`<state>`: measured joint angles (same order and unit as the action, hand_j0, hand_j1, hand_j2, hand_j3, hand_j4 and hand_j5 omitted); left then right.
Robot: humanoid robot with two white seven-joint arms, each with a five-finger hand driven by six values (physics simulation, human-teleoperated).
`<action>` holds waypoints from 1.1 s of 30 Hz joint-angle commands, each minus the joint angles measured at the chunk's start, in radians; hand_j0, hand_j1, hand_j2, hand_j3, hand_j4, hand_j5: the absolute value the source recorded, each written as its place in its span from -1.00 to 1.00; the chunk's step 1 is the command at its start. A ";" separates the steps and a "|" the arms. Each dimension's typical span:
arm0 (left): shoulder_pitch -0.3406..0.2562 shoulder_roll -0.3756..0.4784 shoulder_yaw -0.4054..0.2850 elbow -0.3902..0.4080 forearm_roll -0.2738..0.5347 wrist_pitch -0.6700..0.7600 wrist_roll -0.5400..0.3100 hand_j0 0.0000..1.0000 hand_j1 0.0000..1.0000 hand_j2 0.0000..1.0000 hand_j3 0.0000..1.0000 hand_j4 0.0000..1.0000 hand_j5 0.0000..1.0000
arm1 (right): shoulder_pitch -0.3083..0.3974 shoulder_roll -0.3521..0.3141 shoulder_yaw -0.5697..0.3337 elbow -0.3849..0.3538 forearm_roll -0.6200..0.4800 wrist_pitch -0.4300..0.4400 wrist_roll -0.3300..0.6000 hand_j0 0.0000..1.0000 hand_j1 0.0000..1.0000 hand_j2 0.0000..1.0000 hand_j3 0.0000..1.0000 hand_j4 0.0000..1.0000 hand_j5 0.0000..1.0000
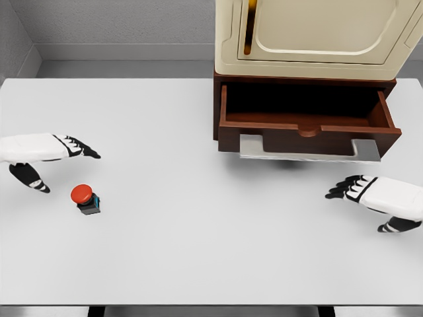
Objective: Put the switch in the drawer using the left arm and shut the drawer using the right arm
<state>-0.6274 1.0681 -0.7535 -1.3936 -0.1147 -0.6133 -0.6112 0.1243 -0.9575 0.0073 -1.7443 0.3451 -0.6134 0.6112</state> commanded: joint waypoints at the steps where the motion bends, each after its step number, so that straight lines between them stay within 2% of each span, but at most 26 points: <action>1: 0.000 0.001 -0.001 -0.001 0.006 0.002 0.000 1.00 1.00 1.00 1.00 1.00 1.00 | -0.002 -0.001 0.000 -0.001 -0.008 0.003 0.000 1.00 1.00 1.00 1.00 1.00 1.00; 6: 0.000 0.003 -0.041 -0.081 -0.008 0.002 0.000 1.00 1.00 1.00 1.00 1.00 1.00 | -0.009 0.020 -0.006 0.002 -0.008 0.003 0.000 1.00 1.00 1.00 1.00 1.00 1.00; 7: 0.000 0.004 -0.041 -0.105 -0.013 0.002 0.000 1.00 1.00 1.00 1.00 1.00 1.00 | -0.009 0.020 -0.018 0.003 -0.008 0.003 0.000 0.73 0.73 0.73 0.73 0.73 0.73; 8: 0.000 0.004 -0.044 -0.128 -0.017 0.002 0.000 1.00 1.00 1.00 1.00 1.00 1.00 | 0.005 0.022 -0.053 0.006 -0.008 0.003 0.000 0.26 0.26 0.26 0.26 0.26 0.26; 9: 0.000 0.003 -0.058 -0.147 -0.042 0.002 0.000 1.00 1.00 1.00 1.00 1.00 1.00 | 0.026 0.032 -0.107 0.008 -0.012 0.003 0.000 0.10 0.10 0.10 0.10 0.10 0.10; 12: 0.002 0.006 -0.070 -0.163 -0.068 0.002 0.000 0.98 0.98 0.98 0.98 0.98 0.98 | 0.163 0.059 -0.322 0.008 -0.124 0.003 0.000 0.10 0.10 0.10 0.10 0.10 0.10; 15: 0.002 0.007 -0.072 -0.163 -0.074 0.002 0.000 0.85 0.85 0.85 0.85 0.85 0.85 | 0.241 0.071 -0.406 0.006 -0.139 0.003 0.000 0.10 0.10 0.10 0.10 0.10 0.10; 17: 0.003 0.013 -0.072 -0.163 -0.074 0.002 0.000 0.78 0.78 0.78 0.78 0.78 0.78 | 0.310 0.085 -0.493 0.008 -0.201 0.003 0.000 0.15 0.15 0.15 0.15 0.15 0.15; 18: 0.005 0.013 -0.075 -0.163 -0.077 0.002 0.000 0.78 0.78 0.78 0.78 0.78 0.78 | 0.325 0.094 -0.506 0.006 -0.227 0.003 0.000 0.15 0.15 0.15 0.15 0.15 0.15; 20: 0.003 0.013 -0.092 -0.163 -0.103 0.002 0.000 0.69 0.69 0.69 0.69 0.69 0.69 | 0.327 0.092 -0.504 0.003 -0.247 0.003 0.000 0.15 0.15 0.15 0.15 0.15 0.15; 25: 0.006 0.023 -0.101 -0.179 -0.105 0.002 0.000 0.66 0.66 0.66 0.66 0.66 0.66 | 0.310 0.085 -0.489 0.002 -0.247 0.003 0.000 0.15 0.15 0.15 0.15 0.15 0.15; 28: 0.006 0.023 -0.107 -0.179 -0.112 0.002 0.000 0.66 0.66 0.66 0.66 0.66 0.66 | 0.293 0.074 -0.443 0.000 -0.241 0.003 0.000 0.15 0.15 0.15 0.15 0.15 0.15; 31: 0.006 0.023 -0.107 -0.179 -0.114 0.002 0.000 0.66 0.66 0.66 0.66 0.66 0.66 | 0.242 0.069 -0.362 0.000 -0.238 0.003 0.000 0.15 0.15 0.15 0.15 0.15 0.15; 33: 0.006 0.023 -0.107 -0.180 -0.114 0.002 0.000 0.65 0.65 0.65 0.65 0.65 0.65 | 0.232 0.069 -0.359 -0.001 -0.239 0.003 0.000 0.15 0.15 0.15 0.15 0.15 0.15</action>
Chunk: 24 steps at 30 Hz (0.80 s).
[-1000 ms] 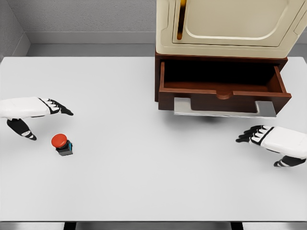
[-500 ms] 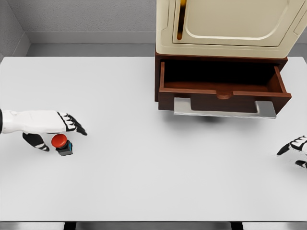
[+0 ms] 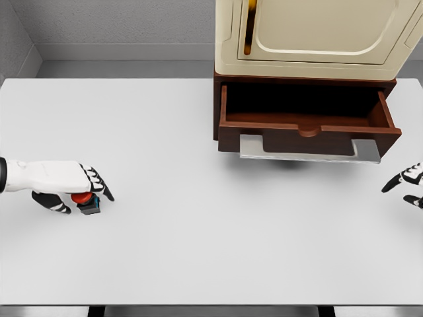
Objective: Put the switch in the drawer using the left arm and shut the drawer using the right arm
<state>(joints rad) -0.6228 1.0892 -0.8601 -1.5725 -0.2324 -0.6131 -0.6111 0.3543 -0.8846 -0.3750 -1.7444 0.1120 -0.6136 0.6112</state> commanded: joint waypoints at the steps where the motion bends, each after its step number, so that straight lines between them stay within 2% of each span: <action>1: 0.000 0.001 0.000 -0.001 0.004 0.002 0.000 0.62 0.62 0.62 0.62 0.62 0.62 | 0.000 -0.004 0.025 -0.001 -0.006 0.003 0.000 0.15 0.15 0.15 0.15 0.15 0.15; 4: 0.000 0.001 0.000 -0.001 0.004 0.002 0.000 0.47 0.47 0.47 0.47 0.47 0.47 | -0.041 -0.004 0.082 -0.001 -0.006 0.003 0.000 0.15 0.15 0.15 0.15 0.15 0.15; 7: 0.000 0.017 0.000 -0.034 0.005 0.002 0.000 0.33 0.33 0.33 0.33 0.33 0.33 | -0.052 -0.004 0.090 -0.003 -0.005 0.003 0.000 0.15 0.15 0.15 0.15 0.15 0.15; 10: 0.000 0.021 0.000 -0.044 0.007 0.002 0.000 0.28 0.28 0.28 0.28 0.28 0.28 | -0.054 -0.004 0.100 -0.001 -0.005 0.003 0.000 0.15 0.15 0.15 0.15 0.15 0.15; 14: -0.005 0.023 0.003 -0.044 0.007 0.002 0.000 0.23 0.23 0.23 0.23 0.23 0.23 | -0.054 -0.004 0.100 -0.003 -0.006 0.003 0.000 0.15 0.15 0.15 0.15 0.15 0.15; 21: -0.009 0.021 0.006 -0.046 0.007 0.002 0.000 -0.22 -0.22 -0.22 -0.22 -0.22 -0.22 | -0.049 -0.020 0.085 -0.003 -0.012 0.003 0.000 0.16 0.16 0.16 0.16 0.16 0.16; 24: -0.011 0.023 0.007 -0.057 0.007 0.002 0.000 -0.32 -0.32 -0.32 -0.32 -0.32 -0.32 | -0.038 -0.022 0.045 -0.004 -0.015 0.003 0.000 0.17 0.17 0.17 0.17 0.17 0.17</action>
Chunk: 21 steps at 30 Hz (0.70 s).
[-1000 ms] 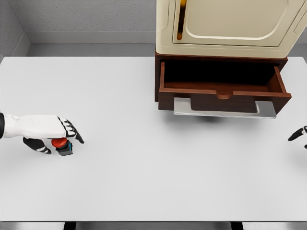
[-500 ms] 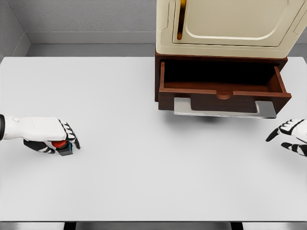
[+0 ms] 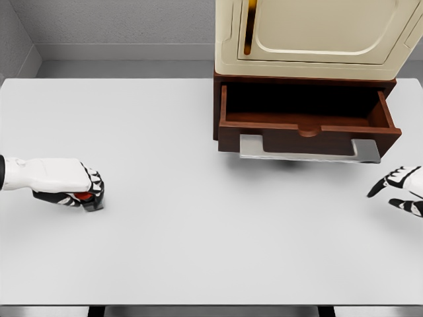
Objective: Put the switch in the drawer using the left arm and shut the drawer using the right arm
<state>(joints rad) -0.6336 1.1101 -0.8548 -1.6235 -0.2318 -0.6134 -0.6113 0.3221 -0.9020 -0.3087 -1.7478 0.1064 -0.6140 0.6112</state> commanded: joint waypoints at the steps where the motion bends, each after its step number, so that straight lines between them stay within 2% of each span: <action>1: -0.001 0.004 0.002 -0.016 0.006 0.003 0.000 -0.32 -0.32 -0.32 -0.32 -0.32 -0.32 | 0.003 -0.009 -0.033 -0.001 -0.017 0.003 0.000 0.18 0.18 0.18 0.18 0.18 0.18; 3: -0.009 0.010 0.002 -0.036 0.008 0.003 0.000 -0.32 -0.32 -0.32 -0.32 -0.32 -0.32 | 0.049 -0.009 -0.087 -0.002 -0.027 0.003 0.000 0.18 0.18 0.18 0.18 0.18 0.18; 7: -0.041 -0.009 0.002 -0.038 0.012 0.003 0.000 -0.32 -0.32 -0.32 -0.32 -0.32 -0.32 | 0.060 -0.011 -0.127 -0.007 -0.062 0.003 0.000 0.19 0.19 0.19 0.19 0.19 0.19; 17: -0.140 -0.099 0.000 -0.039 0.022 0.003 0.000 -0.32 -0.32 -0.32 -0.32 -0.32 -0.32 | 0.043 -0.008 -0.122 -0.006 -0.063 0.003 0.000 0.22 0.22 0.22 0.22 0.22 0.22; 21: -0.179 -0.113 -0.001 -0.041 0.081 0.003 0.000 -0.32 -0.32 -0.32 -0.32 -0.32 -0.32 | 0.045 -0.015 -0.122 -0.007 -0.063 0.003 0.000 0.23 0.23 0.23 0.23 0.23 0.23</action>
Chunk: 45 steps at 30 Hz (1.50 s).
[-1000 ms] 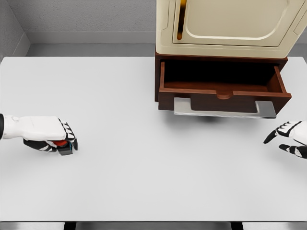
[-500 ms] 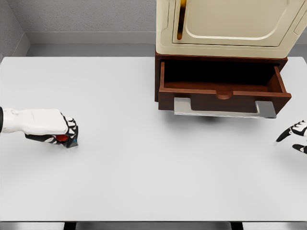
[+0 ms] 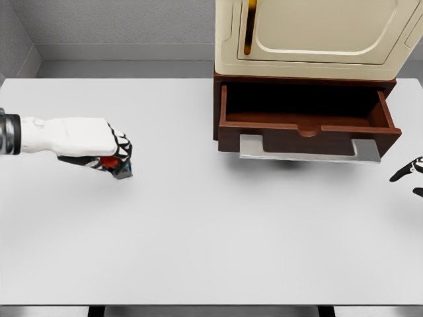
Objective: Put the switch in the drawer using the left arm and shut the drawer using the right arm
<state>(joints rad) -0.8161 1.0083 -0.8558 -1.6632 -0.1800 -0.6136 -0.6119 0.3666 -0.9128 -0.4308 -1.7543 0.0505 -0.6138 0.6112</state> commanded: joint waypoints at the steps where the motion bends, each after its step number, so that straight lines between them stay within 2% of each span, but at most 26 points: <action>1: 0.000 -0.013 0.000 -0.001 0.042 0.003 0.001 -0.32 -0.32 -0.32 -0.32 -0.32 -0.32 | 0.000 -0.006 0.000 -0.001 -0.008 0.003 0.000 0.23 0.23 0.23 0.23 0.23 0.23; 2: -0.002 -0.016 0.001 0.000 0.053 0.003 0.001 -0.32 -0.32 -0.32 -0.32 -0.32 -0.32 | 0.008 -0.011 0.001 -0.002 -0.006 0.003 0.000 0.23 0.23 0.23 0.23 0.23 0.23; 3: -0.014 -0.027 0.000 0.000 0.063 0.003 0.001 -0.32 -0.32 -0.32 -0.32 -0.32 -0.32 | 0.011 -0.046 0.000 -0.002 -0.008 0.003 0.000 0.23 0.23 0.23 0.23 0.23 0.23; 6: -0.049 -0.099 0.001 0.005 0.079 0.003 0.001 -0.32 -0.32 -0.32 -0.32 -0.32 -0.32 | 0.011 -0.058 0.001 -0.002 -0.008 0.003 0.000 0.22 0.22 0.22 0.22 0.22 0.22; 11: -0.066 -0.162 0.003 0.013 0.097 0.003 0.001 -0.33 -0.33 -0.33 -0.33 -0.33 -0.33 | 0.011 -0.077 0.004 -0.002 -0.008 0.003 0.000 0.22 0.22 0.22 0.22 0.22 0.22; 13: -0.075 -0.163 0.003 0.013 0.119 0.003 0.001 -0.33 -0.33 -0.33 -0.33 -0.33 -0.33 | 0.011 -0.077 0.015 -0.002 -0.008 0.003 0.000 0.22 0.22 0.22 0.22 0.22 0.22; 25: -0.095 -0.163 0.003 0.010 0.134 0.003 0.001 -0.37 -0.37 -0.37 -0.37 -0.37 -0.37 | 0.011 -0.077 0.037 -0.004 -0.006 0.003 0.000 0.23 0.23 0.23 0.23 0.23 0.23; 27: -0.106 -0.181 0.003 0.010 0.135 0.003 0.001 -0.46 -0.46 -0.46 -0.46 -0.46 -0.46 | 0.011 -0.077 0.037 -0.004 -0.006 0.003 0.000 0.23 0.23 0.23 0.23 0.23 0.23; 37: -0.163 -0.249 0.006 0.014 0.137 0.003 0.001 -0.48 -0.48 -0.48 -0.48 -0.48 -0.48 | 0.011 -0.077 0.037 -0.004 -0.006 0.003 0.000 0.23 0.23 0.23 0.23 0.23 0.23; 40: -0.184 -0.316 0.006 0.076 0.135 0.003 0.001 -0.48 -0.48 -0.48 -0.48 -0.48 -0.48 | 0.011 -0.077 0.037 -0.004 -0.006 0.003 0.000 0.23 0.23 0.23 0.23 0.23 0.23; 42: -0.219 -0.366 0.006 0.132 0.132 0.003 0.001 -0.48 -0.48 -0.48 -0.48 -0.48 -0.48 | 0.011 -0.077 0.037 -0.004 -0.006 0.003 0.000 0.23 0.23 0.23 0.23 0.23 0.23; 45: -0.256 -0.430 0.004 0.154 0.125 0.003 0.001 -0.48 -0.48 -0.48 -0.48 -0.48 -0.48 | 0.011 -0.077 0.037 -0.004 -0.006 0.003 0.000 0.23 0.23 0.23 0.23 0.23 0.23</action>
<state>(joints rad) -1.0799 0.6221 -0.8516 -1.5352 -0.0620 -0.6145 -0.6094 0.3774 -0.9883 -0.3943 -1.7576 0.0514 -0.6138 0.6112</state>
